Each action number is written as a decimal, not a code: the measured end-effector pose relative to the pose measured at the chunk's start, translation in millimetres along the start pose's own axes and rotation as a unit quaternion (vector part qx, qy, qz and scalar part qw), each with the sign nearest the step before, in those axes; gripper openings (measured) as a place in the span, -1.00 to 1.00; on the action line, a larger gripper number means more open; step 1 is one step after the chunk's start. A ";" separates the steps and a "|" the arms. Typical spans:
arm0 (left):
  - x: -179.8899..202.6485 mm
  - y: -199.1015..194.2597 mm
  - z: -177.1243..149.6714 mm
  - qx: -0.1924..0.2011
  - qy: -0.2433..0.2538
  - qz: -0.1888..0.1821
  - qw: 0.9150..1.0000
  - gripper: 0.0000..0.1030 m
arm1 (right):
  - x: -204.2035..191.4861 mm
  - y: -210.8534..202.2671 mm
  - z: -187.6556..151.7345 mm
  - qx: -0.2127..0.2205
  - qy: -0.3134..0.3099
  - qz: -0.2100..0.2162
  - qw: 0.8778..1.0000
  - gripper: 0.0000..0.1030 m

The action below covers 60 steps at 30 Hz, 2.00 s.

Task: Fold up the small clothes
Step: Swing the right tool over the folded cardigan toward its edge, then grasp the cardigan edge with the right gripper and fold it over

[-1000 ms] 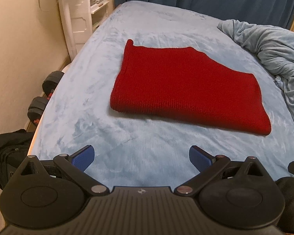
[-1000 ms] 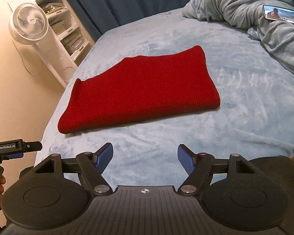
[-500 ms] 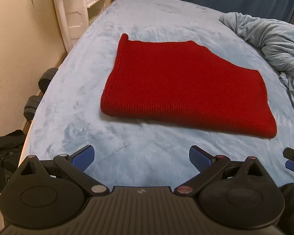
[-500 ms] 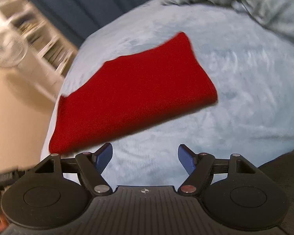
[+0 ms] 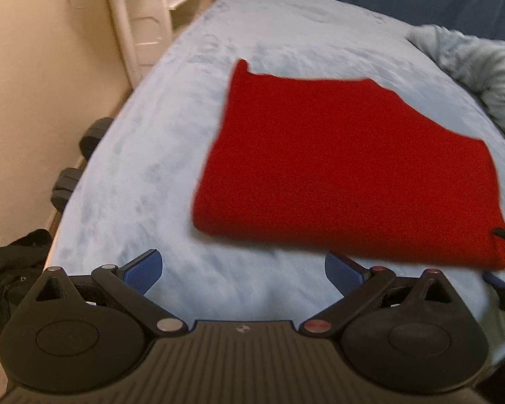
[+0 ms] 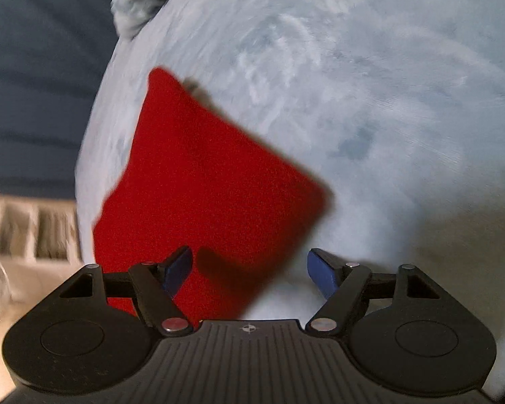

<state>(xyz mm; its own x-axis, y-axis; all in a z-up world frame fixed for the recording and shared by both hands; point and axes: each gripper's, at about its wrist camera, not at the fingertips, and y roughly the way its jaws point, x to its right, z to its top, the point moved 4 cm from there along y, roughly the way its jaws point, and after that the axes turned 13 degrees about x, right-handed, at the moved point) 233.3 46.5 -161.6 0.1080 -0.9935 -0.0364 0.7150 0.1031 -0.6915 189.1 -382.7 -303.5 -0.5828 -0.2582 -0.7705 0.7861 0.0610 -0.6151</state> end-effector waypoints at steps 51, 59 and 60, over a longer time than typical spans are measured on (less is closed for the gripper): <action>-113.8 25.8 15.2 0.047 -0.197 -0.029 0.979 0.99 | -211.8 -80.7 -340.9 -0.029 -0.746 0.255 0.614 -0.15; -64.7 56.5 -7.7 0.017 -0.055 0.023 0.998 1.00 | -161.4 -36.4 -324.1 -0.060 -0.773 0.097 0.625 -0.25; -69.1 55.5 -13.3 0.006 -0.063 0.016 0.998 1.00 | -158.5 -43.6 -328.5 -0.067 -0.782 0.105 0.611 -0.21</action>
<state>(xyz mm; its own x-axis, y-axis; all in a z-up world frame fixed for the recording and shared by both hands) 256.3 120.3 -207.0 0.2164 -0.9758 0.0324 0.7183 0.1366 -0.6822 179.5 -27.7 -209.6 0.5186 -0.8307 0.2025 0.7252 0.3019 -0.6188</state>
